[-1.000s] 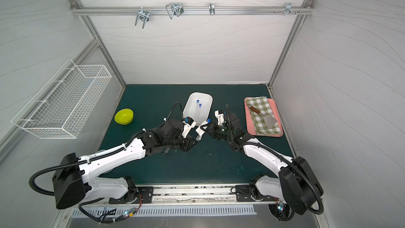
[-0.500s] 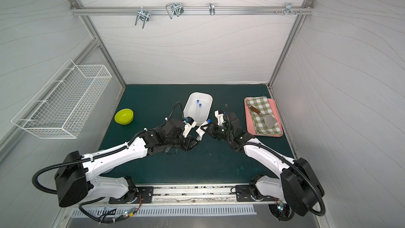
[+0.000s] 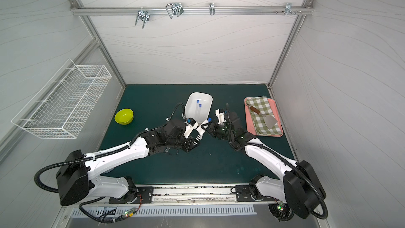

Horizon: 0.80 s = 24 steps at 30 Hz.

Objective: Wipe the exteriors of test tubes
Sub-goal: Wipe the dirt from the test tube.

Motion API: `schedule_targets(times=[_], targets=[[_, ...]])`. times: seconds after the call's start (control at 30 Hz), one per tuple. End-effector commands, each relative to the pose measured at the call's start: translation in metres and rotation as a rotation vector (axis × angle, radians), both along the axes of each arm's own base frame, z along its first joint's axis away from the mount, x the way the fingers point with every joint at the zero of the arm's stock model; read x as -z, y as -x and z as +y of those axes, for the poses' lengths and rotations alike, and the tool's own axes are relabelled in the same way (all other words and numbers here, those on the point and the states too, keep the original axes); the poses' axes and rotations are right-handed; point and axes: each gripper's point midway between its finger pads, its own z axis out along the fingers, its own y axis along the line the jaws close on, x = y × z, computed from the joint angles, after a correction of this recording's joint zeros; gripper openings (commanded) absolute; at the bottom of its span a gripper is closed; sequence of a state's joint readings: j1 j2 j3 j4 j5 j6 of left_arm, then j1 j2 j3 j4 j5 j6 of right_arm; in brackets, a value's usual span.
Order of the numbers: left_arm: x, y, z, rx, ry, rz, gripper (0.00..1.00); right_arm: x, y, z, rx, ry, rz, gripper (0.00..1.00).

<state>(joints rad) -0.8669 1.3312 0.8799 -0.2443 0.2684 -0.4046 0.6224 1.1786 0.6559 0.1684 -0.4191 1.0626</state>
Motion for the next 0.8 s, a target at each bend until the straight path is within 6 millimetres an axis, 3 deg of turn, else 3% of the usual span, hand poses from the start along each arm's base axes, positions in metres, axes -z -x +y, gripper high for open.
schedule_targets(times=[0.0, 0.43, 0.6, 0.77], targets=[[-0.011, -0.01, -0.002, -0.033, 0.019, -0.038, 0.11, -0.015, 0.004, 0.003, -0.016, -0.017, -0.031, 0.18], [-0.029, -0.022, -0.005, -0.076, 0.098, -0.038, 0.08, 0.004, 0.033, 0.013, -0.05, 0.007, -0.015, 0.23], [-0.032, -0.024, -0.005, -0.081, 0.121, -0.027, 0.08, 0.008, 0.031, 0.012, -0.041, 0.019, -0.022, 0.23], [-0.036, -0.021, -0.003, -0.082, 0.134, -0.024, 0.08, 0.004, 0.014, 0.0, -0.005, 0.023, -0.043, 0.23]])
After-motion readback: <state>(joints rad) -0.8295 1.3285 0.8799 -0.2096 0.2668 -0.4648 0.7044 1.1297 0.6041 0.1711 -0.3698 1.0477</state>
